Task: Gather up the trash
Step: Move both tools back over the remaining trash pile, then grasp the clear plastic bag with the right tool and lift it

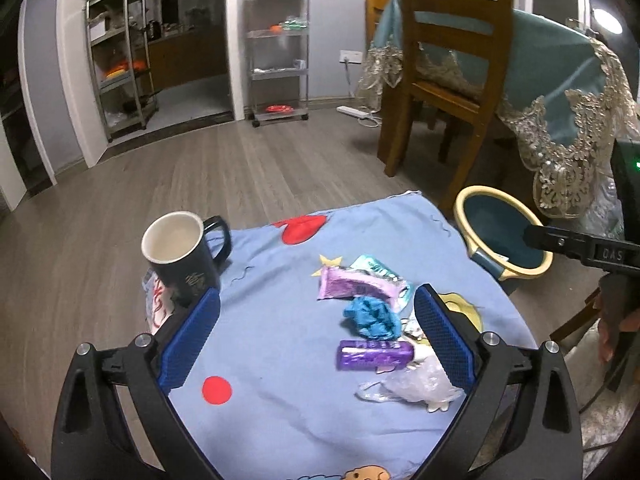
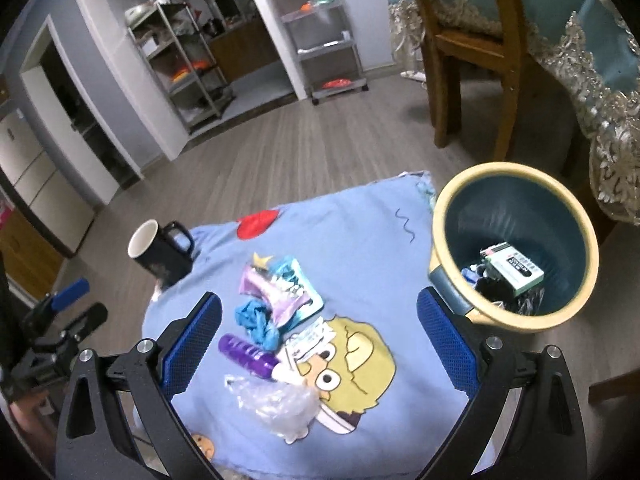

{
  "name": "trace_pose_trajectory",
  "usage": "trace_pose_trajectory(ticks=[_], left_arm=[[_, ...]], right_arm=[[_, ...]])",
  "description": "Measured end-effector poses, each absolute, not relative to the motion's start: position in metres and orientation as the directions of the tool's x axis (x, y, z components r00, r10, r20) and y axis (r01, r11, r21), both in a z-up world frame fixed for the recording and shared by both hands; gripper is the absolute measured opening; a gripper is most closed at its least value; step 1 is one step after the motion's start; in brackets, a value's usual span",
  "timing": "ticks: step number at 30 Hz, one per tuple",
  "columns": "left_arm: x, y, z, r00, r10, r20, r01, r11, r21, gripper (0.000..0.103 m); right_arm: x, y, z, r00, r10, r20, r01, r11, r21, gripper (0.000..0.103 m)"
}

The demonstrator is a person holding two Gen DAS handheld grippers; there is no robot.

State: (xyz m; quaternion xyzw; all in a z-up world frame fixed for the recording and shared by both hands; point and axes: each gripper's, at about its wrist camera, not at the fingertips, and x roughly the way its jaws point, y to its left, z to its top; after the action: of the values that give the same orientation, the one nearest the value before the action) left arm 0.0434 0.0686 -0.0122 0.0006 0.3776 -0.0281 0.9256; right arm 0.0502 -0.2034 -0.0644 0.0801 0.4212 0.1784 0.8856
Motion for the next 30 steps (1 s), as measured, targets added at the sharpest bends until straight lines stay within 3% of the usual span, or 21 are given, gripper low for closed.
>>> trace_pose_trajectory(ticks=[12, 18, 21, 23, 26, 30], left_arm=[[0.051, 0.090, -0.038, 0.670, -0.037, -0.741, 0.005, 0.999, -0.045, 0.096], [0.052, 0.090, -0.042, 0.661, -0.044, -0.749, 0.008, 0.999, -0.051, 0.096], [0.054, 0.086, -0.044, 0.656, -0.047, -0.753, 0.020, 0.999, -0.044, 0.096], [0.055, 0.083, -0.045, 0.651, -0.048, -0.757, 0.030, 0.999, -0.037, 0.096], [0.056, 0.077, -0.048, 0.644, -0.049, -0.763, 0.050, 0.998, -0.021, 0.096], [0.059, 0.070, -0.053, 0.630, -0.051, -0.775, 0.070, 0.997, -0.009, 0.096]], right_arm=[[0.029, -0.160, -0.116, 0.430, 0.386, -0.816, -0.248, 0.920, 0.305, 0.097], [0.017, -0.123, -0.153, 0.295, 0.352, -0.888, -0.331, 0.910, 0.250, 0.094], [0.016, -0.112, -0.168, 0.245, 0.306, -0.920, -0.366, 0.908, 0.205, 0.074], [0.014, -0.107, -0.179, 0.209, 0.267, -0.941, -0.379, 0.909, 0.174, 0.043], [0.016, -0.111, -0.179, 0.196, 0.288, -0.937, -0.369, 0.907, 0.202, 0.020], [0.024, -0.129, -0.157, 0.257, 0.361, -0.897, -0.313, 0.909, 0.276, 0.013]])
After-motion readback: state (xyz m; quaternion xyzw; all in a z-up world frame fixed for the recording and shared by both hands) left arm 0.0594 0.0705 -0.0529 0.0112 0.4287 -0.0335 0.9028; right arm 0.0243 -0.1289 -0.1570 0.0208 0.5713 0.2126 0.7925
